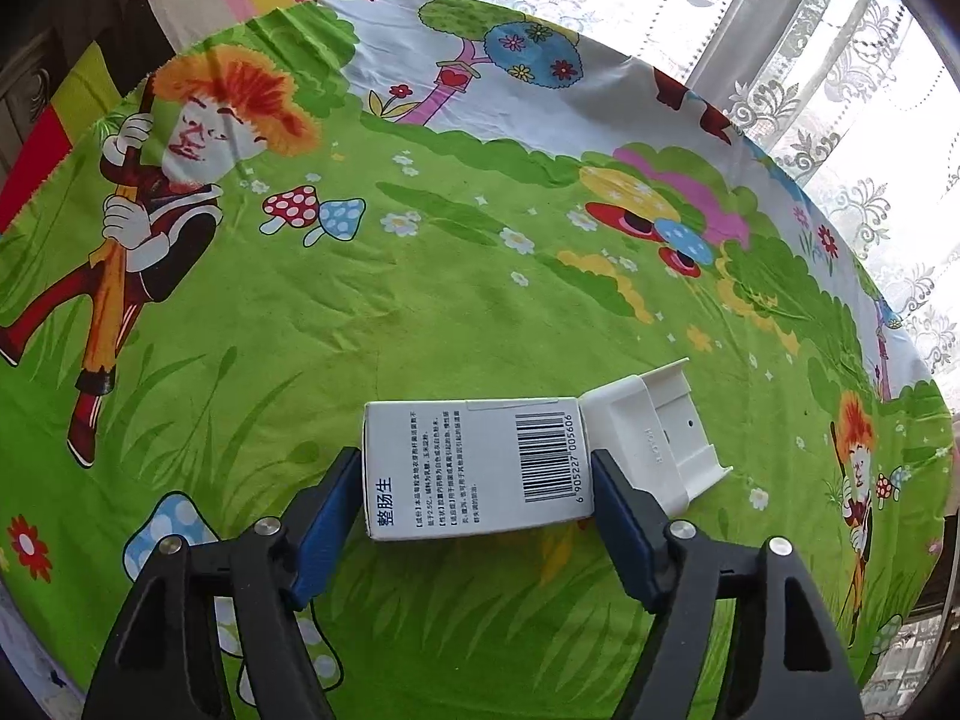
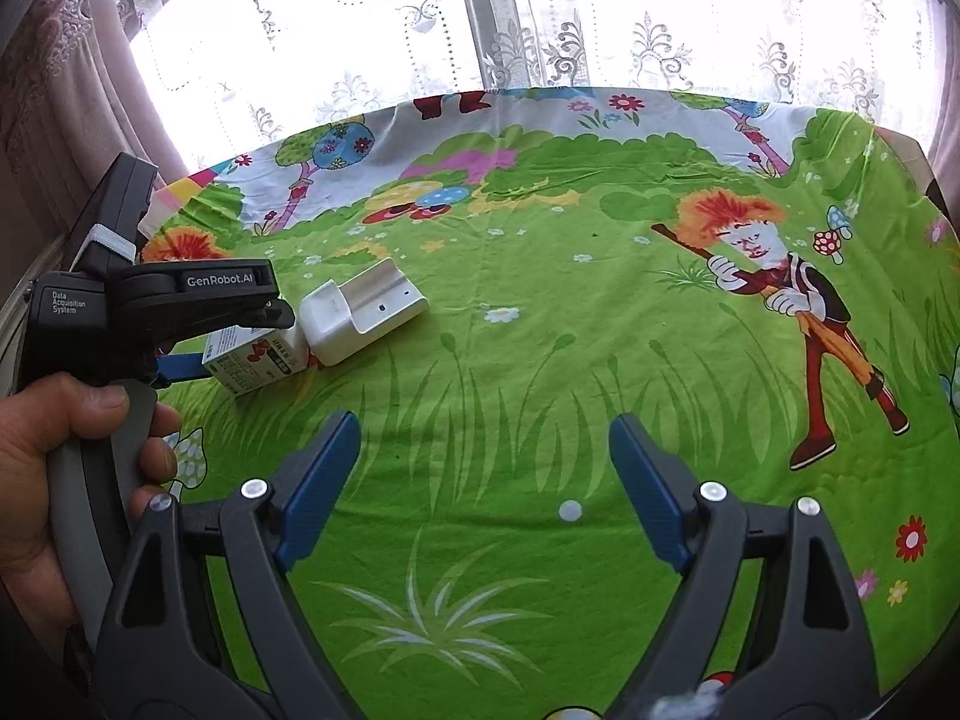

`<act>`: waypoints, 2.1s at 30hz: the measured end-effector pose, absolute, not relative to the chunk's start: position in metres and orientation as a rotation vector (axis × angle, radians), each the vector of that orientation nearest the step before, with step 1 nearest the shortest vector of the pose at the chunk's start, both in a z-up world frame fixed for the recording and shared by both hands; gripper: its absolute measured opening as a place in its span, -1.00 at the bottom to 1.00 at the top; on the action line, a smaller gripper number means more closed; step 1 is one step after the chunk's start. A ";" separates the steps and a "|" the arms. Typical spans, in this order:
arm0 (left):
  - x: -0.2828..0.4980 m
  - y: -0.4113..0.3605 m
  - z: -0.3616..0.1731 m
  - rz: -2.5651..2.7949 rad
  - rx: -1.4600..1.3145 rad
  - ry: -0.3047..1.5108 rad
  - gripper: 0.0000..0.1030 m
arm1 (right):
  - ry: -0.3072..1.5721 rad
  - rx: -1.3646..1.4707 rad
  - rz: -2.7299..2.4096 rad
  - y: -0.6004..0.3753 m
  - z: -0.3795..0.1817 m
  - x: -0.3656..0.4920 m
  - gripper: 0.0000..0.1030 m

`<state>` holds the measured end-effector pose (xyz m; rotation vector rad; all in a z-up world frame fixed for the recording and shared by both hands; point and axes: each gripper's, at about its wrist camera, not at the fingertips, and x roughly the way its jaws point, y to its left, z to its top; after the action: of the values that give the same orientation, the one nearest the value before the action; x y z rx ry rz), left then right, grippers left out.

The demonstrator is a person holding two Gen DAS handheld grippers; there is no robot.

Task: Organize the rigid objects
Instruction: 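Grasp the white barcode box with left tool while right tool grasps the white plastic tray, then carry the barcode box and white tray over the purple box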

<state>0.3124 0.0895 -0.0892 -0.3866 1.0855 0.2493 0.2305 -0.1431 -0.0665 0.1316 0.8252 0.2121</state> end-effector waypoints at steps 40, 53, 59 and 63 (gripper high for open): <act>0.157 0.151 -0.060 0.220 -0.535 0.869 0.43 | 0.891 -0.313 0.434 -0.005 -0.103 0.317 -0.24; 0.125 0.154 -0.040 0.227 -0.542 0.825 0.43 | 0.830 -0.251 0.476 -0.010 -0.048 0.243 -0.24; 0.099 0.168 -0.026 0.251 -0.562 0.783 0.43 | 0.799 -0.230 0.542 0.002 -0.018 0.198 -0.24; 0.077 0.186 -0.017 0.283 -0.585 0.754 0.43 | 0.785 -0.216 0.580 0.008 -0.004 0.166 -0.24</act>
<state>0.0767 0.1858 -0.0172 -0.5846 0.7536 0.2835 0.1660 0.0076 -0.0035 -0.2156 0.7854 0.5797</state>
